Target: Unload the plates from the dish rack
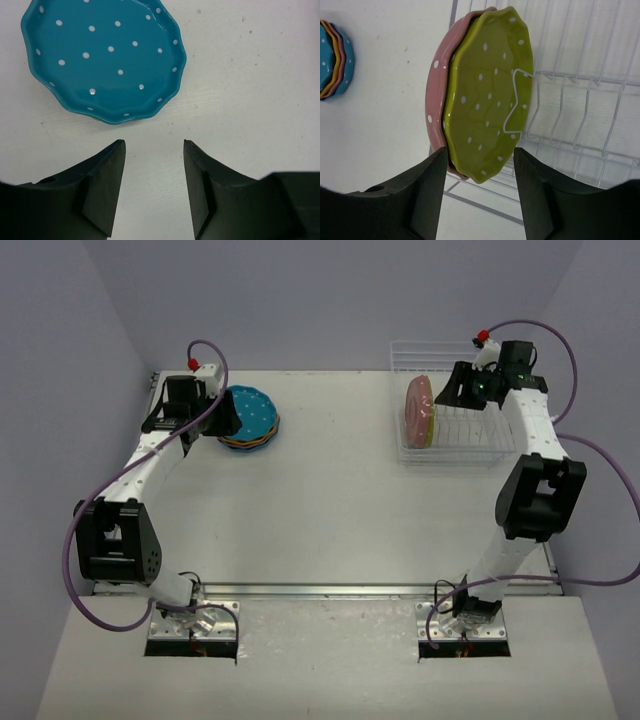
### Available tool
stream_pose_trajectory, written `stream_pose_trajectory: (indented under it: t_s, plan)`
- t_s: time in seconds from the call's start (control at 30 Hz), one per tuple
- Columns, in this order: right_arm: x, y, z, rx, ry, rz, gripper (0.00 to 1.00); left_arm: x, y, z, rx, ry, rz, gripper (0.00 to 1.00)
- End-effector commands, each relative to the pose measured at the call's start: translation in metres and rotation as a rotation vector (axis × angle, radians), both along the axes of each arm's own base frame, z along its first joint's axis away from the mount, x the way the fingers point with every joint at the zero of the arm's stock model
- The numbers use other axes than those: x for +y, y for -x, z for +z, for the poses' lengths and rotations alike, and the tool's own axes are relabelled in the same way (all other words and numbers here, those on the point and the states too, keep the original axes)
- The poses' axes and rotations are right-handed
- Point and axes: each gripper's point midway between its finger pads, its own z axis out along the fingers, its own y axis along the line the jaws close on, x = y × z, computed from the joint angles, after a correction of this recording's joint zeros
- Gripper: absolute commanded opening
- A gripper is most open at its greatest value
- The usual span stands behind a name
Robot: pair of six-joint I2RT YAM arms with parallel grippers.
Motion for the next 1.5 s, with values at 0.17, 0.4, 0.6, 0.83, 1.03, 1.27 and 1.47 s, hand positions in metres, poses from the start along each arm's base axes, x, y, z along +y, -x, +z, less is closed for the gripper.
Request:
stream_pose_trajectory:
  t_s: [0.17,0.4,0.6,0.83,1.03,1.27,1.47]
  plan:
    - [0.009,0.016,-0.012,-0.034,0.123,0.078,0.51,0.002,-0.011,0.018,-0.058,0.001,0.009,0.48]
    - [-0.002,0.041,-0.026,-0.078,0.249,0.106,0.51,0.002,-0.01,0.015,-0.053,0.008,0.012,0.48]
    - [-0.005,0.049,-0.037,-0.093,0.293,0.117,0.51,0.0,-0.013,0.016,-0.051,0.022,0.011,0.48]
    - [0.001,0.048,-0.045,-0.107,0.268,0.127,0.51,0.001,-0.012,0.018,-0.051,0.015,0.015,0.48]
    - [0.005,0.04,-0.049,-0.132,0.243,0.117,0.52,0.002,-0.012,0.017,-0.049,0.012,0.016,0.48]
    - [0.013,0.025,-0.041,-0.18,0.2,0.115,0.52,0.003,-0.012,0.015,-0.043,0.007,0.021,0.48]
    - [0.021,0.016,-0.032,-0.195,0.135,0.108,0.53,0.002,-0.013,0.011,-0.035,0.011,0.02,0.48]
